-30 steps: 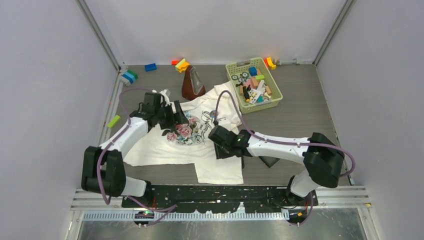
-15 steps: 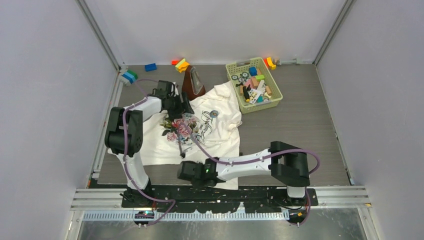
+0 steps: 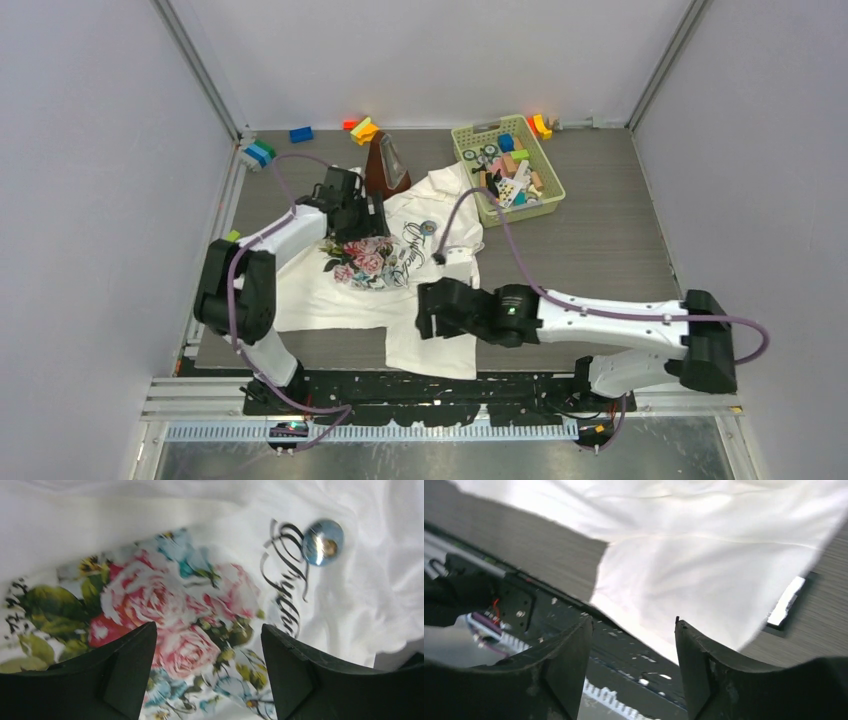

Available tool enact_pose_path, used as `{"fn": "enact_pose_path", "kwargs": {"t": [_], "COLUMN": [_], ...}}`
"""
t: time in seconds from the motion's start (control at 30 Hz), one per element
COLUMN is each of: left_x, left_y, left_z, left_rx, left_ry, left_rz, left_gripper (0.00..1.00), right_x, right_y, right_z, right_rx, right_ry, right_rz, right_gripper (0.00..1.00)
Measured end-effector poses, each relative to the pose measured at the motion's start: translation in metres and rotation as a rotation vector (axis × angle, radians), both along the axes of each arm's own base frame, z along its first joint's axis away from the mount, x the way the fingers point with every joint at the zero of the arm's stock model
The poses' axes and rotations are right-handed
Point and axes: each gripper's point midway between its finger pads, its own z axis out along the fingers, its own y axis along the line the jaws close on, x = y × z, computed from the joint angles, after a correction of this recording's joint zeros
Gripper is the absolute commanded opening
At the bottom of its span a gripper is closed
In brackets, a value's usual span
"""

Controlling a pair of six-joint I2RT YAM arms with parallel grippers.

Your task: Remove the brooch from the garment

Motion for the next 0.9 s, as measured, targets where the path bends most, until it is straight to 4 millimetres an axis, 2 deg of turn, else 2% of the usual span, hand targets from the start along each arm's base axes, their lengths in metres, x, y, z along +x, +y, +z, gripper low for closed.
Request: {"fn": "enact_pose_path", "kwargs": {"t": [0.03,0.07,0.1,0.2,0.27,0.33,0.4,0.47,0.57,0.73,0.9], "left_x": [-0.008,-0.016,-0.027,-0.066,-0.093,-0.118,-0.148,-0.172,-0.203,-0.249,-0.276], "left_y": [-0.007,-0.013,-0.022,-0.043,-0.05,-0.052,-0.058,-0.063,-0.065,-0.04,-0.036], "left_z": [0.009,0.017,0.029,0.068,0.09,0.104,0.107,0.099,0.071,0.007,-0.015], "left_rx": [0.02,0.035,0.052,0.076,0.069,0.06,0.052,0.057,0.077,0.156,0.164], "left_ry": [-0.022,-0.04,-0.07,-0.173,-0.237,-0.279,-0.292,-0.261,-0.167,0.03,0.111], "left_rz": [-0.024,-0.049,-0.079,-0.158,-0.197,-0.225,-0.268,-0.304,-0.345,-0.338,-0.345], "left_gripper": [0.85,0.87,0.87,0.86,0.85,0.85,0.87,0.91,0.91,0.9,0.83], "right_x": [0.006,0.011,0.015,0.027,0.035,0.043,0.048,0.049,0.051,0.054,0.057], "right_y": [-0.013,-0.029,-0.046,-0.096,-0.124,-0.148,-0.165,-0.17,-0.167,-0.155,-0.143], "right_z": [0.003,0.004,0.003,-0.009,-0.017,-0.024,-0.032,-0.04,-0.052,-0.07,-0.082], "right_rx": [-0.001,-0.01,-0.022,-0.066,-0.079,-0.092,-0.108,-0.132,-0.162,-0.187,-0.188], "right_ry": [-0.008,-0.018,-0.023,-0.019,-0.007,0.001,0.011,0.024,0.043,0.074,0.093], "right_rz": [-0.036,-0.076,-0.115,-0.239,-0.325,-0.402,-0.459,-0.471,-0.459,-0.426,-0.395], "right_gripper": [0.67,0.59,0.56,0.47,0.44,0.43,0.42,0.41,0.39,0.38,0.35]}}
